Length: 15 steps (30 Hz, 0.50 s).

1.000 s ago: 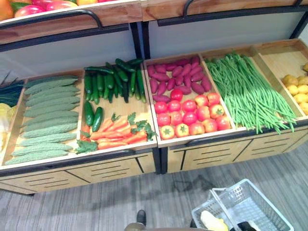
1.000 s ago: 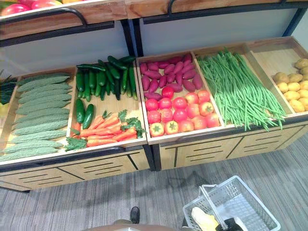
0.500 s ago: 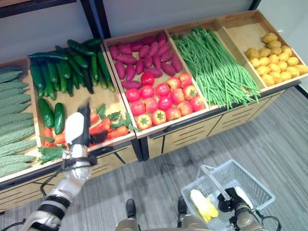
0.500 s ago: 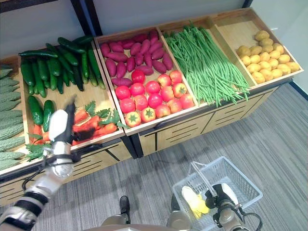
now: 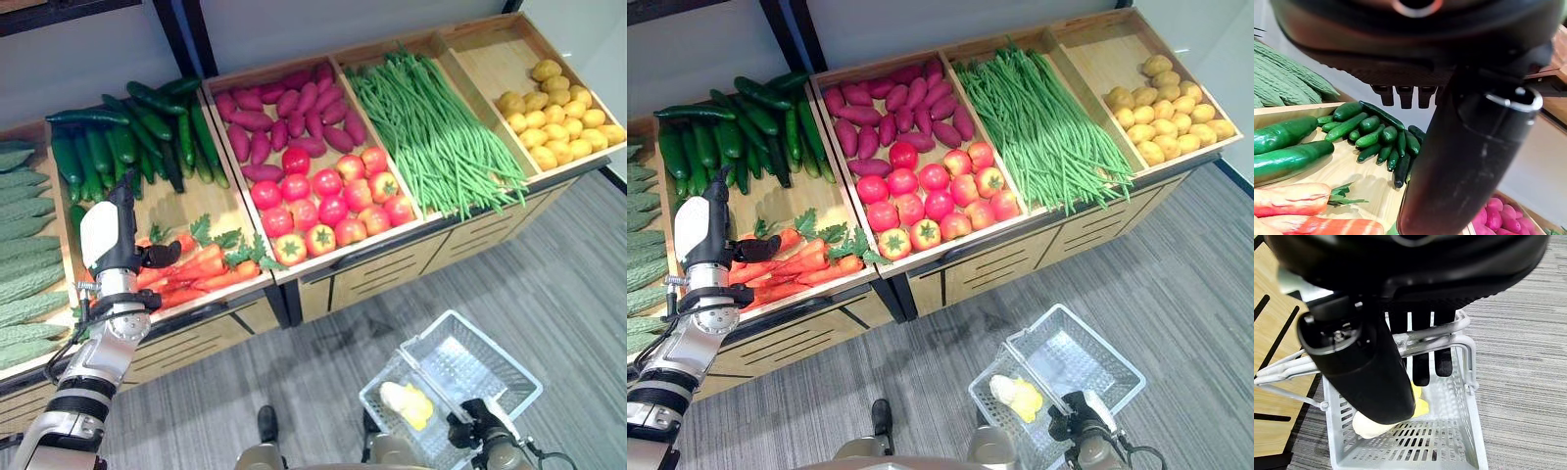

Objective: Get the vegetables into the basket

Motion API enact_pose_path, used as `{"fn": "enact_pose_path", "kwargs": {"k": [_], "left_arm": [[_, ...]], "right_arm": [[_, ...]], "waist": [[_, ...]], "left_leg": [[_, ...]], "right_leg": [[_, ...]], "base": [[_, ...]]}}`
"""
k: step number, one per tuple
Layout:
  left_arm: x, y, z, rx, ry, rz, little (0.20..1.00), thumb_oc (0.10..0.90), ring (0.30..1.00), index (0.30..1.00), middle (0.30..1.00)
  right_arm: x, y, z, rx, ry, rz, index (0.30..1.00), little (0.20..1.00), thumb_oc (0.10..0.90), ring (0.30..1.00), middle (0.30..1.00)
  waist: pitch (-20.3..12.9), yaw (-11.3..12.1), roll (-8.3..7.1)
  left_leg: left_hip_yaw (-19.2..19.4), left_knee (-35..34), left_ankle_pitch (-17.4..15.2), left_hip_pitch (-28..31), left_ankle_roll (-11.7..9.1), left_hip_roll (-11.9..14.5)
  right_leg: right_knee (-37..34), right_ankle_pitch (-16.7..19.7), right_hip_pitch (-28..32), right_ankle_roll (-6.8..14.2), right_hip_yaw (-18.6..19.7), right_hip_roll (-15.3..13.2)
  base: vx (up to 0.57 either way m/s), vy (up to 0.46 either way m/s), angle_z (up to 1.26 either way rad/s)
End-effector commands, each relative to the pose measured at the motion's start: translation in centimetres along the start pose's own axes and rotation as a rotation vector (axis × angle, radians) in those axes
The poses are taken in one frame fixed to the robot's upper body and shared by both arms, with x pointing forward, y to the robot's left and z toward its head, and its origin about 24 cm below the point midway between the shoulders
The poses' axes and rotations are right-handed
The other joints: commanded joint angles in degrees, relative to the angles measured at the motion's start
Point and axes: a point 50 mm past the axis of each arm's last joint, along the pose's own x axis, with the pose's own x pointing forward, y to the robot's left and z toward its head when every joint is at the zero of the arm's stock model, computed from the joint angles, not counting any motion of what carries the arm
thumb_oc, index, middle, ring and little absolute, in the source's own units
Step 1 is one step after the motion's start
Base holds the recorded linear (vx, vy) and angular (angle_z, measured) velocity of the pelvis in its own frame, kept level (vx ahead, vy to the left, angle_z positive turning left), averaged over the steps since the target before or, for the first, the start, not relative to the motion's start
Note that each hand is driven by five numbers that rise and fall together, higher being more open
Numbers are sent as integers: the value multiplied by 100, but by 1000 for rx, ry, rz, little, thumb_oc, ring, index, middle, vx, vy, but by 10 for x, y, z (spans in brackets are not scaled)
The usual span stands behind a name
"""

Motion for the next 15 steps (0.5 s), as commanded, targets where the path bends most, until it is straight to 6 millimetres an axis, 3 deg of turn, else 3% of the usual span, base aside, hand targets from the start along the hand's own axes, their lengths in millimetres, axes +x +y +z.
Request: {"fn": "enact_pose_path", "kwargs": {"k": [1,5,9,15], "left_arm": [[36,51,39,-67,-233,69,1000,900,1000,1000,1000],[34,54,33,-96,-219,-80,1000,900,1000,1000,1000],[33,48,40,-52,-261,-207,1000,900,1000,1000,1000],[32,27,46,-1,-286,-298,1000,900,1000,1000,1000]], "right_arm": [[2,-13,5,-31,-51,-29,300,300,400,300,300],[1,-16,2,-43,-52,-10,300,300,400,300,300],[1,-15,3,-48,-59,4,300,300,400,300,300],[2,-13,4,-55,-55,15,300,300,400,300,300]], "waist": [[-221,-37,-212],[-241,-66,-173],[-237,-107,-174],[-181,-163,-189]], "left_leg": [[16,9,-280,111,-214,102],[46,9,-283,137,-225,110],[91,9,-276,141,-235,131],[127,9,-258,90,-229,124]], "right_leg": [[-3,105,-11,462,348,-415],[-3,117,-8,470,369,-409],[-3,142,-62,473,406,-397],[-3,174,-161,479,466,-387]], "base": [[0,0,0],[10,14,-7],[-6,6,-6],[-11,3,-4]]}}
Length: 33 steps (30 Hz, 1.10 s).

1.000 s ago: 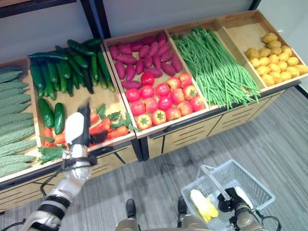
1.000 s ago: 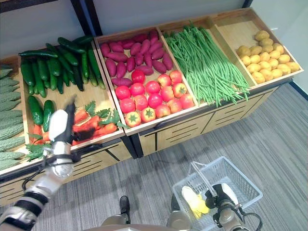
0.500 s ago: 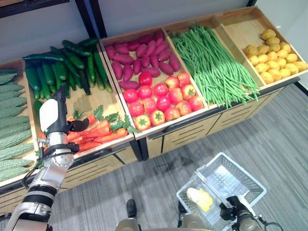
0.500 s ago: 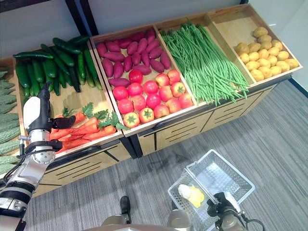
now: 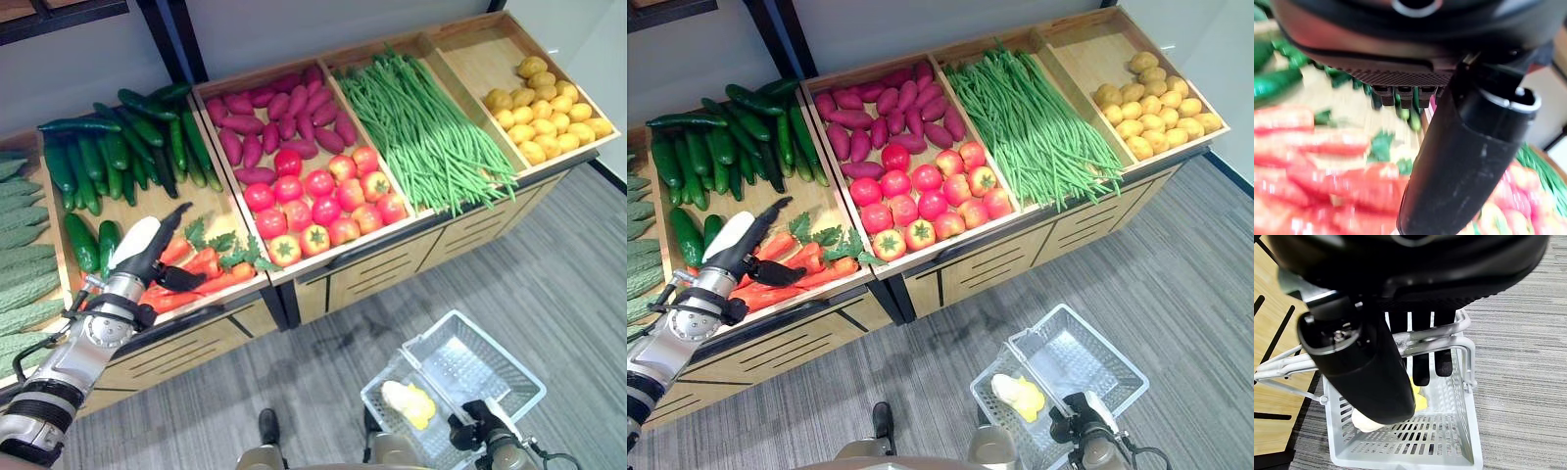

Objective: Get the vegetables into the basket

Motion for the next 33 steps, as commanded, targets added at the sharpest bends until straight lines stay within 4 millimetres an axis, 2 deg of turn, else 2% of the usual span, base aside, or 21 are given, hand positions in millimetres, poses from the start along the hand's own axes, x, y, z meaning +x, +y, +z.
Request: {"fn": "enact_pose_path", "kwargs": {"k": [1,8,14,15,16,17,18,23,27,31,33], "left_arm": [[26,59,41,48,-188,216,1000,900,1000,1000,1000],[41,46,42,106,-154,213,1000,900,1000,1000,1000],[46,48,36,112,-100,247,1000,900,1000,1000,1000],[46,45,29,120,-65,242,882,816,882,882,882],[46,45,27,127,-55,240,800,757,800,800,800],[46,45,27,135,-54,240,396,469,396,396,396],[45,43,18,158,-18,229,300,400,300,300,300],[39,36,1,176,56,211,300,400,300,300,300],[38,39,-3,179,79,263,300,400,300,300,300],[41,48,5,186,53,326,300,400,300,300,300],[45,60,20,199,-11,387,300,400,300,300,300]], "right_arm": [[2,-8,6,-50,-41,-9,300,300,400,300,300],[4,-10,10,-52,-43,-23,300,300,400,300,300],[6,-15,14,-47,-48,-44,300,300,400,300,300],[6,-16,16,-49,-52,-47,300,300,400,300,300],[7,-16,16,-49,-54,-48,300,300,400,300,300],[7,-16,17,-48,-54,-50,300,300,400,300,300],[7,-16,18,-53,-58,-51,300,300,400,300,300],[8,-18,21,-59,-65,-56,300,300,400,300,300],[7,-16,19,-57,-58,-58,300,300,400,300,300],[7,-14,17,-58,-54,-59,300,300,400,300,300],[6,-14,15,-56,-49,-64,300,300,400,300,300]], "waist": [[-165,-75,-229],[-56,-126,-235],[-11,-118,-232],[8,-125,-231],[13,-128,-231],[19,-121,-233],[31,-122,-242],[47,-117,-253],[46,-102,-262],[36,-94,-253],[2,-79,-251]], "left_leg": [[-40,10,-256,44,-230,122],[2,10,-224,-73,-216,118],[4,10,-210,-102,-204,114],[11,10,-207,-108,-206,120],[15,10,-206,-110,-207,123],[16,10,-204,-116,-207,129],[22,10,-204,-110,-207,133],[47,10,-216,-69,-206,135],[35,10,-223,-45,-203,128],[31,10,-239,-1,-202,122],[25,10,-257,40,-201,117]], "right_leg": [[-5,121,-102,503,310,-397],[4,179,-270,504,401,-399],[14,169,-318,488,431,-396],[22,175,-340,484,444,-392],[23,178,-345,485,444,-391],[22,176,-346,484,445,-389],[20,170,-342,480,451,-382],[20,154,-323,470,481,-373],[26,136,-287,470,459,-380],[27,121,-247,470,454,-385],[31,106,-202,476,444,-389]], "base": [[0,0,0],[-12,10,-4],[4,4,-2],[0,0,0],[0,0,0],[6,5,-3],[0,0,0],[0,0,0],[0,0,0],[0,0,0],[0,0,0]]}}
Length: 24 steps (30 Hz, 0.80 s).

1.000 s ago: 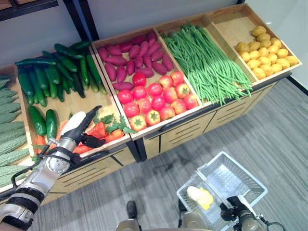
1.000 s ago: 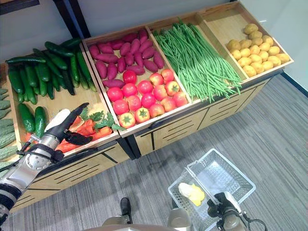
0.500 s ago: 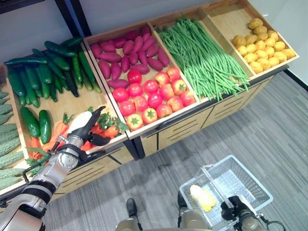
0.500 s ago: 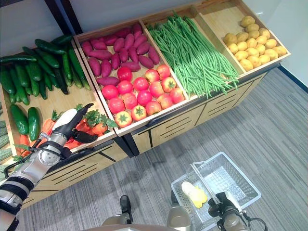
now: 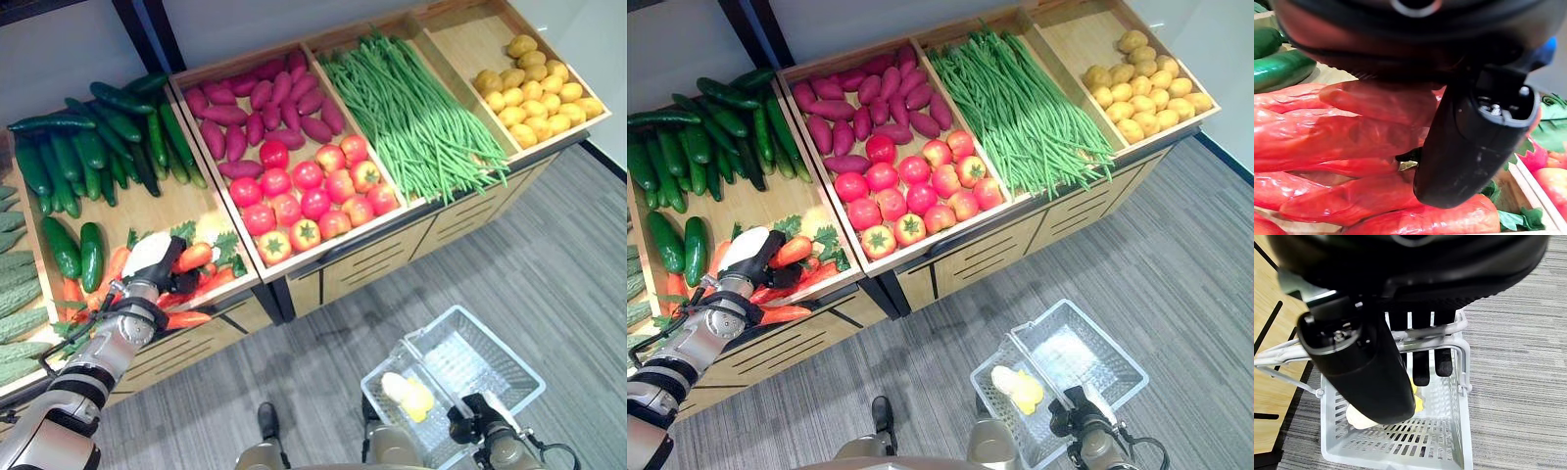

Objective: Get the vegetables into the basket

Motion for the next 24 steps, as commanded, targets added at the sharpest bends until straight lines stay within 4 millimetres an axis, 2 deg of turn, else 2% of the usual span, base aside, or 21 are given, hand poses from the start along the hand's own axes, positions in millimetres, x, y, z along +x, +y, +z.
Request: {"fn": "enact_pose_path", "kwargs": {"k": [1,2,4,5,6,7,8,11,15,19,24], "left_arm": [[25,88,35,-9,-148,373,300,400,300,300,300],[25,88,35,-9,-148,373,300,400,300,300,300],[26,106,49,-2,-215,444,300,400,300,300,300],[25,123,68,31,-306,493,300,400,300,300,300],[22,130,76,62,-353,500,300,400,300,300,300],[21,131,77,64,-364,496,300,400,300,300,300],[17,133,87,70,-430,481,300,400,300,300,300],[7,130,104,-10,-541,430,300,400,300,300,300],[-8,121,115,-58,-635,374,300,400,300,300,300],[-14,116,117,-86,-659,353,300,400,300,300,300],[-15,120,118,-143,-659,386,300,400,300,300,300]], "right_arm": [[2,-10,5,-22,-35,-52,300,300,400,300,300],[2,-10,5,-22,-35,-52,300,300,400,300,300],[1,-10,2,-19,-27,-52,300,300,400,300,300],[1,-10,0,-21,-20,-54,300,300,400,300,300],[0,-10,-4,-20,-12,-55,300,300,400,300,300],[-1,-10,-5,-20,-9,-53,300,300,400,300,300],[-2,-9,-10,-14,5,-50,300,300,400,300,300],[-5,-4,-19,-3,33,-30,300,300,400,300,300],[-7,-3,-22,15,38,-28,300,300,400,300,300],[-8,0,-23,14,43,-18,300,300,400,300,300],[-8,3,-24,16,47,-6,300,300,400,300,300]], "waist": [[-43,-9,-251],[-41,-10,-251],[-85,-12,-245],[-125,-21,-228],[-160,-28,-222],[-171,-32,-220],[-201,-41,-204],[-268,-43,-191],[-306,-59,-180],[-340,-56,-172],[-374,-52,-185]], "left_leg": [[-89,9,-270,179,-203,111],[-90,9,-271,182,-204,112],[-91,9,-292,227,-208,102],[-92,9,-310,261,-210,98],[-94,9,-325,291,-208,98],[-86,9,-328,303,-209,99],[-83,9,-331,325,-210,103],[-71,9,-357,389,-209,103],[-45,9,-391,465,-204,92],[-4,9,-422,535,-197,84],[34,9,-435,597,-189,92]], "right_leg": [[33,45,8,475,319,-428],[33,44,11,475,319,-428],[27,28,71,475,294,-438],[21,19,104,481,291,-443],[17,12,128,481,295,-444],[13,10,138,484,298,-446],[9,3,156,481,300,-445],[7,-11,209,487,293,-458],[1,-35,245,484,331,-453],[-4,-61,285,477,374,-453],[-3,-93,316,468,422,-432]], "base": [[0,0,0],[0,0,0],[0,0,0],[0,0,0],[0,0,0],[0,0,0],[0,0,0],[24,-4,-1],[19,-5,-1],[20,-1,-3],[26,-8,-8]]}}
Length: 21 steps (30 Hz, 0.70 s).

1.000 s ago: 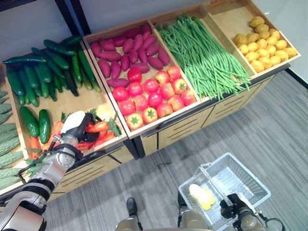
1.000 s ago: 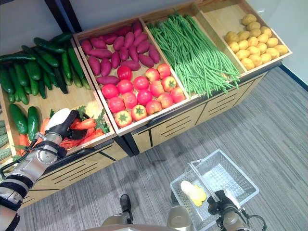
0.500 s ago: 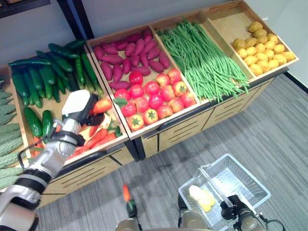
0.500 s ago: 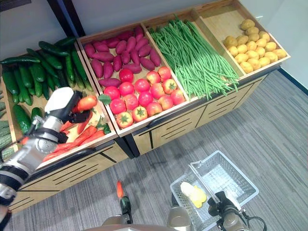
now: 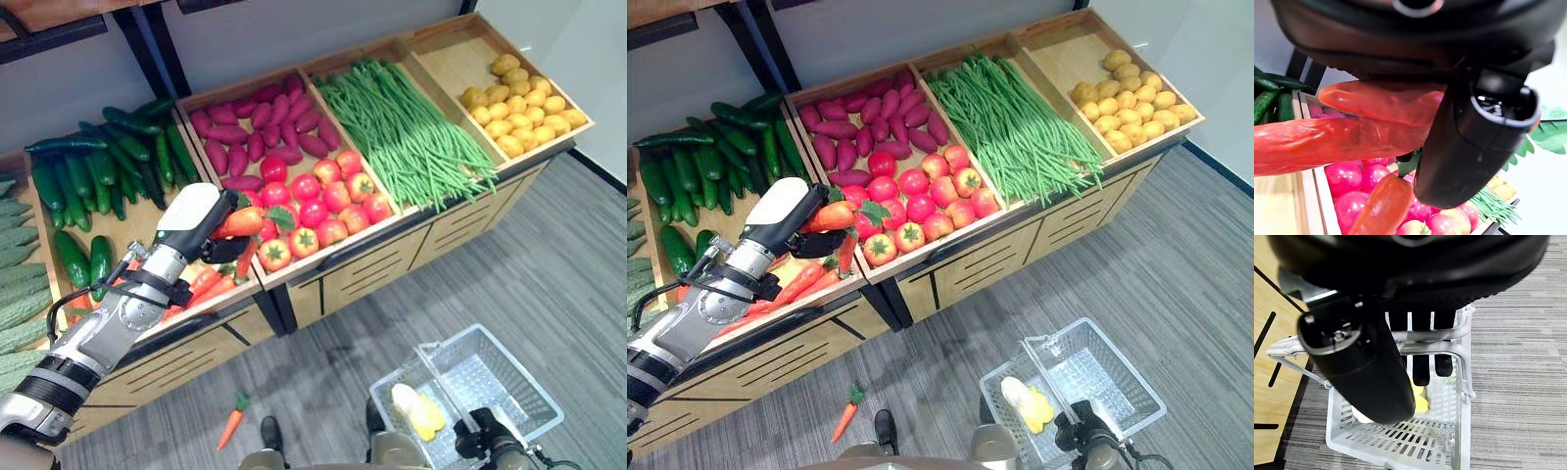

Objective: Get the vegetables into the basket

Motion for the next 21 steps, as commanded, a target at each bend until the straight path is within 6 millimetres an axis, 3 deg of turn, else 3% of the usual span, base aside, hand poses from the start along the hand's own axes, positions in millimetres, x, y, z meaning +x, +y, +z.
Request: {"fn": "enact_pose_path", "kwargs": {"k": [1,12,21], "left_arm": [[21,68,15,-40,-102,312,300,400,300,300,300],[24,71,22,-73,-132,325,300,400,300,300,300],[33,73,40,-83,-220,284,300,400,300,300,300]], "right_arm": [[0,-4,0,-12,-19,-11,300,300,400,300,300],[0,-5,-3,-16,-9,-8,300,300,400,300,300],[-1,-7,-6,14,7,-20,300,300,400,300,300]], "waist": [[-302,-38,-279],[-273,-62,-303],[-94,-124,-479]], "left_leg": [[-57,41,-363,239,-181,97],[6,42,-399,357,-139,62],[116,677,-734,106,19,-78]], "right_leg": [[0,-84,17,452,321,-396],[31,-117,53,467,379,-407],[420,-35,-188,586,624,-565]], "base": [[17,-6,-8],[4,7,-2],[-24,78,-9]]}}
